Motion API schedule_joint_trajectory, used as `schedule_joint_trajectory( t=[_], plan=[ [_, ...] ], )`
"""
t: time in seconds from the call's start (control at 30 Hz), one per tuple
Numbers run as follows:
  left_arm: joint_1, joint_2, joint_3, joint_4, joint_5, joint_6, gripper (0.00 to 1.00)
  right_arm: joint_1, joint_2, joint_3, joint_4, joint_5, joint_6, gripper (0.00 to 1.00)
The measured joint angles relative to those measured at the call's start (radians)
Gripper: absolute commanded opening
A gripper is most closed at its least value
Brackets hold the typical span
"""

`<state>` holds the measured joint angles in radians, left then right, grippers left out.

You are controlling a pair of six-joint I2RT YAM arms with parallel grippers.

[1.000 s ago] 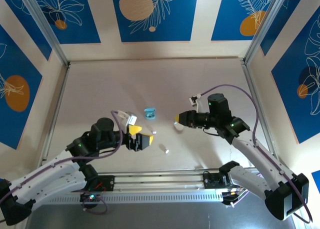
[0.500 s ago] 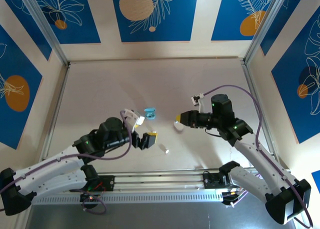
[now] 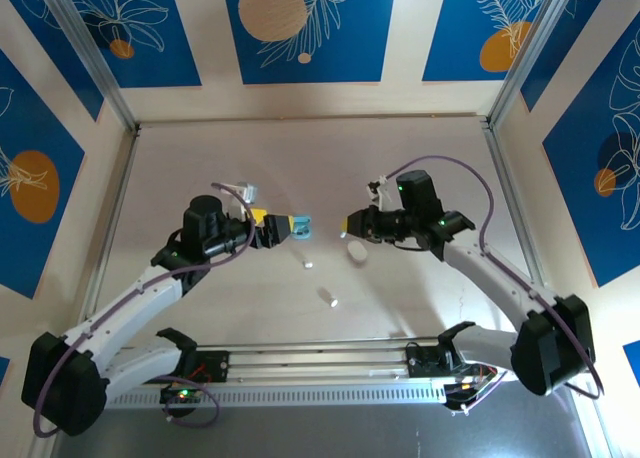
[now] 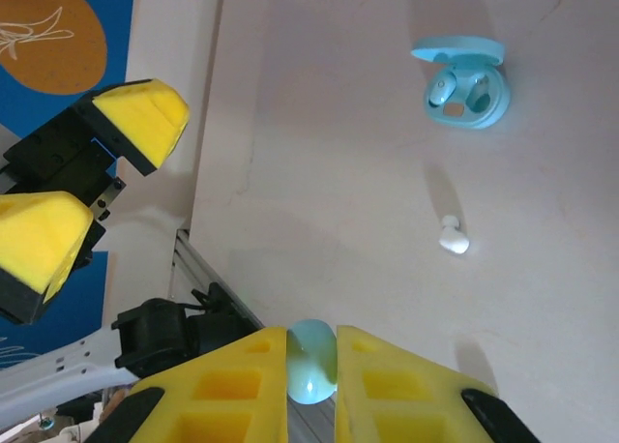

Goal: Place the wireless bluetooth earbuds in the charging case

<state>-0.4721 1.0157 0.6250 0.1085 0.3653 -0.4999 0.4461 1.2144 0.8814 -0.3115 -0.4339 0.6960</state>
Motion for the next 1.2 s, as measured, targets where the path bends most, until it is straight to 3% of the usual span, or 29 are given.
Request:
schedule_joint_trajectory(
  t=[0.23,0.53,1.2],
  plan=[
    [0.026,0.008,-0.108,0.150,0.012,-0.008,0.99,0.011,0.183,0.127,-0.021,-0.001,0.006,0.16],
    [0.030,-0.024,-0.252,0.289,-0.037,0.012,0.99,-0.006,0.356,0.166,0.005,-0.068,0.144,0.16],
    [0.032,0.069,-0.311,0.457,-0.078,0.008,0.99,0.031,0.433,0.240,0.008,-0.058,0.248,0.16]
  ],
)
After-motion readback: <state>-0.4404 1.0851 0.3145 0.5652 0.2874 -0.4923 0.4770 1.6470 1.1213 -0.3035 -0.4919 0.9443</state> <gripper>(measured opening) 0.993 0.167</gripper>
